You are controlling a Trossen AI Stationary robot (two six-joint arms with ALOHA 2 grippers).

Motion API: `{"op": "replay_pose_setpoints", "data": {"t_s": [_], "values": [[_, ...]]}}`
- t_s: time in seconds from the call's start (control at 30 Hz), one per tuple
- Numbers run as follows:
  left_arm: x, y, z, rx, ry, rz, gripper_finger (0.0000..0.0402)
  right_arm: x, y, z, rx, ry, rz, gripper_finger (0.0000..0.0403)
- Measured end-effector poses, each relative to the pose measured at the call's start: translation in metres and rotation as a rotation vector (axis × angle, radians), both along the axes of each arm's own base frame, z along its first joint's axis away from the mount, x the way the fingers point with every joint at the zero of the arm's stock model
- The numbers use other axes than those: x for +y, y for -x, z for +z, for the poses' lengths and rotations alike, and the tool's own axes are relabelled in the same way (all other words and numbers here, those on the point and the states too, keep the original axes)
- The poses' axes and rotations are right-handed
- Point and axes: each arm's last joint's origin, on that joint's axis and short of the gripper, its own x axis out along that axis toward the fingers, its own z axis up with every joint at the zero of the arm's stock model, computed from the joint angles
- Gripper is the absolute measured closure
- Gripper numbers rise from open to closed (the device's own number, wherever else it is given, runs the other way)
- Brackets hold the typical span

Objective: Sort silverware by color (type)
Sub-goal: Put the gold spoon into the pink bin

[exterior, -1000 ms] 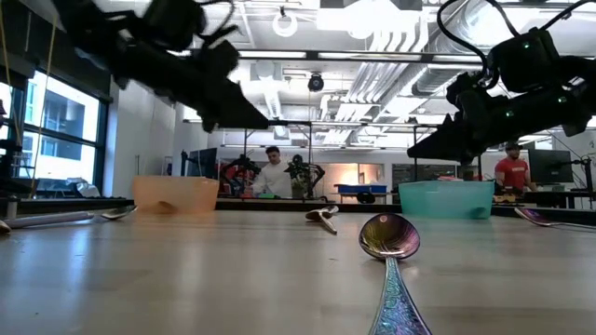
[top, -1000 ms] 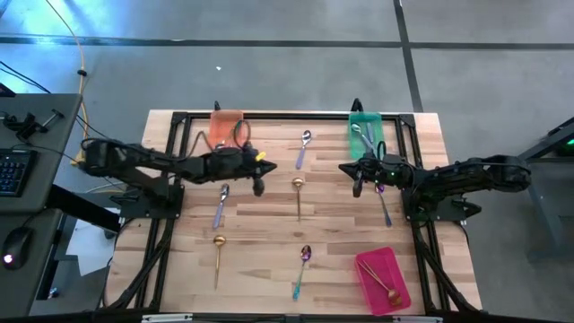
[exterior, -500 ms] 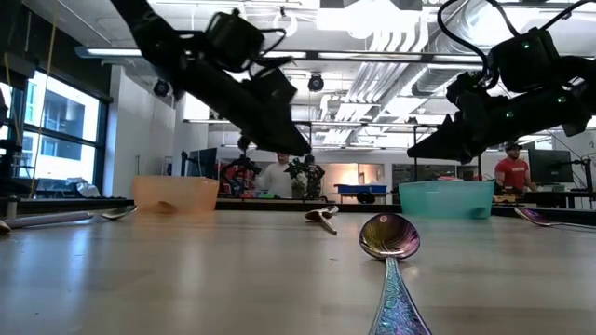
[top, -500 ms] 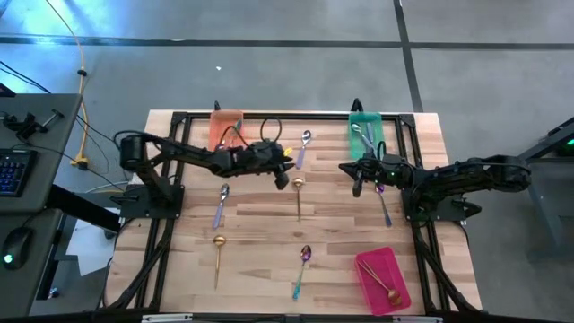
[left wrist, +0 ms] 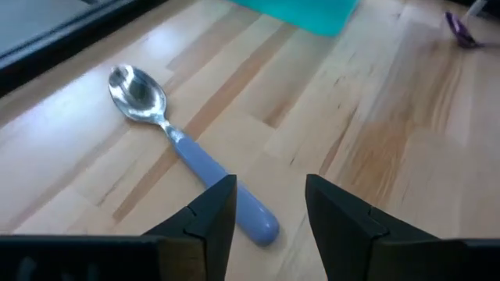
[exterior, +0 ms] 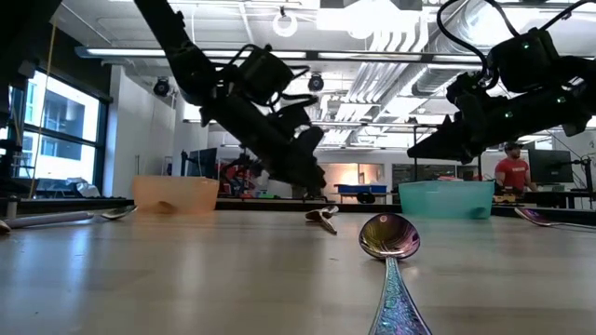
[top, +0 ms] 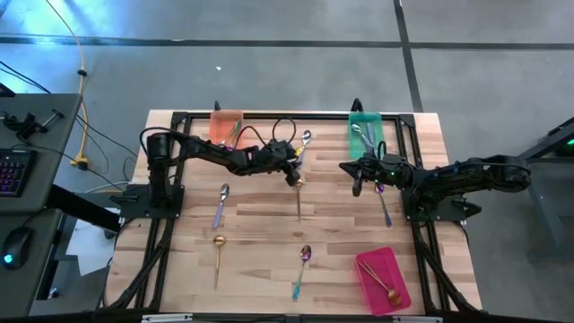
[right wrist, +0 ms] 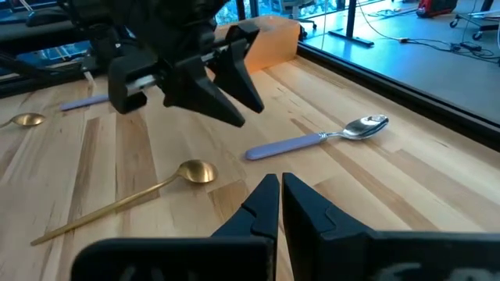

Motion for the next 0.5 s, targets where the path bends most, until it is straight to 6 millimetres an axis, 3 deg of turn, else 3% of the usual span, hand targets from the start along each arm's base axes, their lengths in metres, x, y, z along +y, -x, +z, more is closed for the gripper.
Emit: {"op": "replay_pose_setpoints", "data": {"t_s": [0.27, 0.5], "values": [[-0.022, 0.001, -0.009, 0.064, 0.157, -0.081, 0.0258, 0.000, 0.000, 0.000, 0.005, 0.006, 0.001, 0.0401], [-0.067, 0.000, -0.014, 0.117, 0.207, -0.056, 0.0258, 0.000, 0.000, 0.000, 0.008, 0.005, 0.001, 0.0401]]}}
